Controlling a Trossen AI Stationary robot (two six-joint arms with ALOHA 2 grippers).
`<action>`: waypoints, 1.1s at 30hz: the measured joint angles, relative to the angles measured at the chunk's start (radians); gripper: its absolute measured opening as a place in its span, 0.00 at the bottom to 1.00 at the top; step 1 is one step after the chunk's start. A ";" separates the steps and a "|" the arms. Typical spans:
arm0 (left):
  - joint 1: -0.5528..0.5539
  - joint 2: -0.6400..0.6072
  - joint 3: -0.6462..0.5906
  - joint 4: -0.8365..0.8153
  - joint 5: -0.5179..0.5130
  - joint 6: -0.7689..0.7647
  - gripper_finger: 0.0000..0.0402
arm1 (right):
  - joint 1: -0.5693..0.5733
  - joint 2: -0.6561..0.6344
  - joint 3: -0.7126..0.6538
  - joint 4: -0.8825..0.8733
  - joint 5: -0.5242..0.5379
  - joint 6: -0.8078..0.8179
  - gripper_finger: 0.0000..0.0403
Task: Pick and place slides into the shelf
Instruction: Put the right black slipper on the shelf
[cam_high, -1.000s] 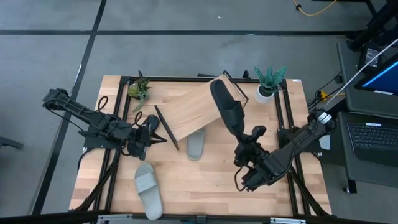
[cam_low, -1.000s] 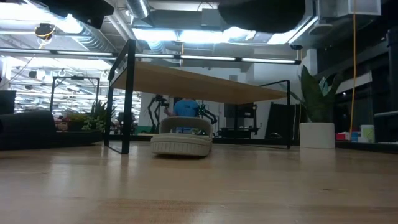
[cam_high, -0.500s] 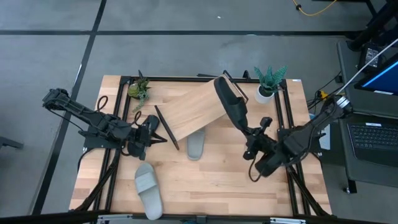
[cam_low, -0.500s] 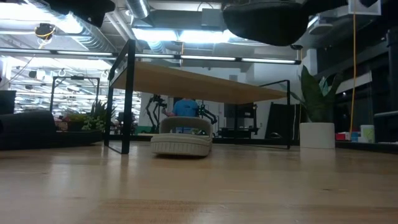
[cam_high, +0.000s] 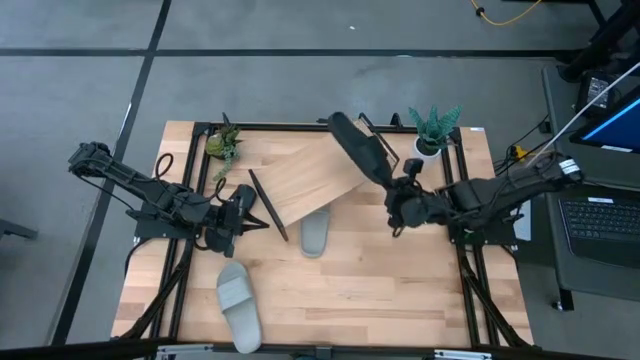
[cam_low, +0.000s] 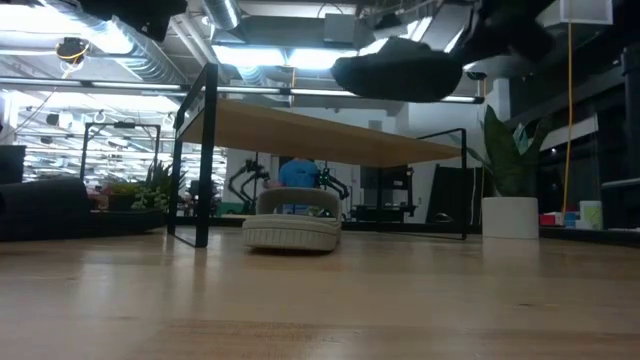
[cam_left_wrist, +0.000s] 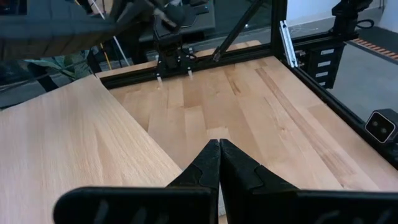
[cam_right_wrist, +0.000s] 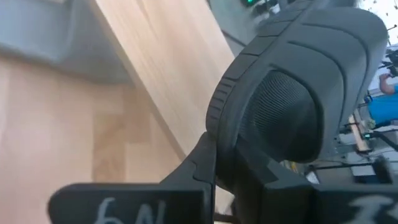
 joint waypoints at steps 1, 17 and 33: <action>0.000 0.000 0.000 0.000 0.000 0.000 0.00 | -0.019 0.000 0.000 -0.007 -0.002 -0.015 0.08; 0.001 0.000 0.000 0.003 -0.004 0.003 0.00 | -0.240 0.076 0.031 -0.071 -0.129 -0.188 0.08; 0.001 0.000 0.000 0.000 -0.009 0.006 0.00 | -0.197 0.297 0.329 -0.470 -0.130 0.048 0.08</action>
